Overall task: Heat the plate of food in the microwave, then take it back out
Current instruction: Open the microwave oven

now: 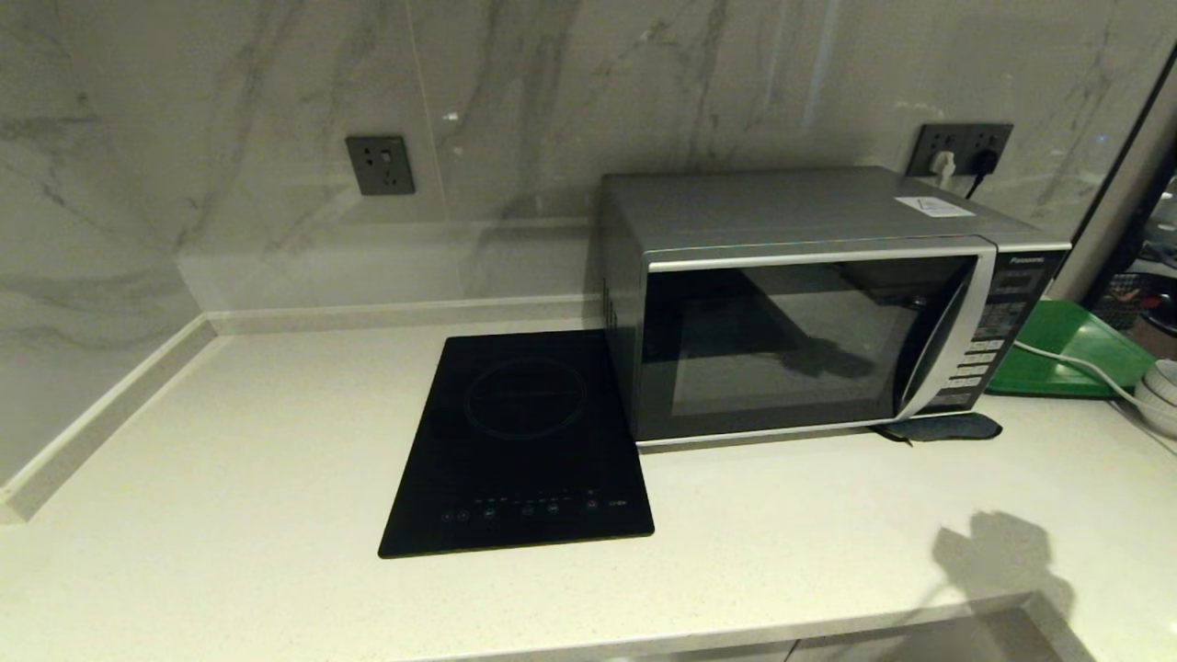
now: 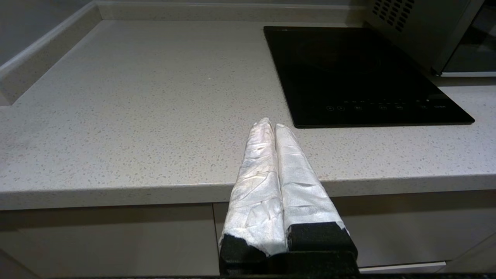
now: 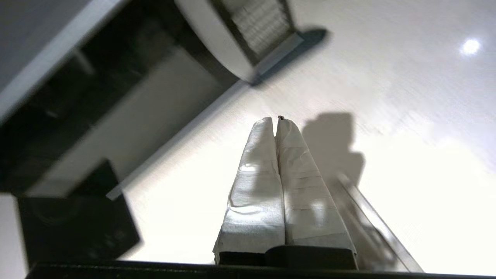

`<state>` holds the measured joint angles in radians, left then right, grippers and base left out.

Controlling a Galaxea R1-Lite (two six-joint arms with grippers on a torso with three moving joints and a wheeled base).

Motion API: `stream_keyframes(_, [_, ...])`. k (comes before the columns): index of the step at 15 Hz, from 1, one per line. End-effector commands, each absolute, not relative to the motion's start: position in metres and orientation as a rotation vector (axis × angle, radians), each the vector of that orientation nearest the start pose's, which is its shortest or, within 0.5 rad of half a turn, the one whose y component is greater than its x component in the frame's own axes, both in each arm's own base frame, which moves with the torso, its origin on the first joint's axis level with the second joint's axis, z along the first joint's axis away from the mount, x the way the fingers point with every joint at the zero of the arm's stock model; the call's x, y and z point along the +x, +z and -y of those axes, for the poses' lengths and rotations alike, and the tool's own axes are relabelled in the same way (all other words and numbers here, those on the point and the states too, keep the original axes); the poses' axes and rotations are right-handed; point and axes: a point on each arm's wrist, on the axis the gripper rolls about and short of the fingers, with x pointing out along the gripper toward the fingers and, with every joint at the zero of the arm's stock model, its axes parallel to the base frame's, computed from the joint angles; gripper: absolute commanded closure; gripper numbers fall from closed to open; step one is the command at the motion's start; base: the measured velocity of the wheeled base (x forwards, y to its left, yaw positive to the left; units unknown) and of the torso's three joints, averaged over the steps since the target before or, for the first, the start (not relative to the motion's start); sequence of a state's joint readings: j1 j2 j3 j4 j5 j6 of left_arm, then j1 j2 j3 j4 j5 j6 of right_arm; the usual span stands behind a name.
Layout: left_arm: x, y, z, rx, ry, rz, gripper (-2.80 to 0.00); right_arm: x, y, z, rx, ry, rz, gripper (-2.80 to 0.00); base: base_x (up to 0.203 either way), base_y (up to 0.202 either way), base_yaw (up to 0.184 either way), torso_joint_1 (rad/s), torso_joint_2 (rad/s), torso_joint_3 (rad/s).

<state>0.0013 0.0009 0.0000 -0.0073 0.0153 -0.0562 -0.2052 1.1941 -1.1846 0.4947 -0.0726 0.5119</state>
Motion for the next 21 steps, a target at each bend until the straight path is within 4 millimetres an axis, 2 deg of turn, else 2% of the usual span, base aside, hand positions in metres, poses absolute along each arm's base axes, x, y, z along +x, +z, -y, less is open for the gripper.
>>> stream_keyframes(1, [-0.023, 0.076, 0.0, -0.057, 0.018, 0.007, 0.0, 0.115, 0.281, 0.041, 0.574, -0.404, -0.454, 0.0, 0.0, 0.0, 0.0, 0.0, 0.0, 0.0])
stream_keyframes(3, [-0.023, 0.076, 0.0, -0.057, 0.017, 0.007, 0.0, 0.114, 0.266, 0.047, 0.631, -0.371, -0.511, 0.0, 0.0, 0.0, 0.0, 0.0, 0.0, 0.0])
stream_keyframes(5, [-0.023, 0.076, 0.0, -0.057, 0.017, 0.007, 0.0, 0.126, 0.256, 0.056, 0.711, -0.281, -0.576, 0.0, 0.0, 0.0, 0.0, 0.0, 0.0, 0.0])
stream_keyframes(8, [-0.023, 0.076, 0.0, -0.057, 0.018, 0.007, 0.0, 0.154, 0.241, 0.07, 0.838, -0.027, -0.623, 0.0, 0.0, 0.0, 0.0, 0.0, 0.0, 0.0])
stream_keyframes(10, [-0.023, 0.076, 0.0, -0.057, 0.017, 0.007, 0.0, 0.183, 0.23, 0.086, 0.941, 0.034, -0.628, 0.0, 0.0, 0.0, 0.0, 0.0, 0.0, 0.0])
stream_keyframes(13, [-0.023, 0.076, 0.0, -0.057, 0.018, 0.007, 0.0, 0.242, 0.225, 0.119, 1.169, 0.028, -0.474, 0.0, 0.0, 0.0, 0.0, 0.0, 0.0, 0.0])
stream_keyframes(16, [-0.023, 0.076, 0.0, -0.057, 0.018, 0.007, 0.0, 0.283, 0.198, 0.145, 1.214, -0.009, -0.387, 0.0, 0.0, 0.0, 0.0, 0.0, 0.0, 0.0])
stream_keyframes(18, [-0.023, 0.076, 0.0, -0.057, 0.018, 0.007, 0.0, 0.291, 0.183, 0.157, 1.173, -0.048, -0.368, 0.0, 0.0, 0.0, 0.0, 0.0, 0.0, 0.0])
stream_keyframes(21, [-0.023, 0.076, 0.0, -0.057, 0.018, 0.007, 0.0, 0.294, 0.153, 0.164, 1.107, -0.1, -0.408, 0.0, 0.0, 0.0, 0.0, 0.0, 0.0, 0.0])
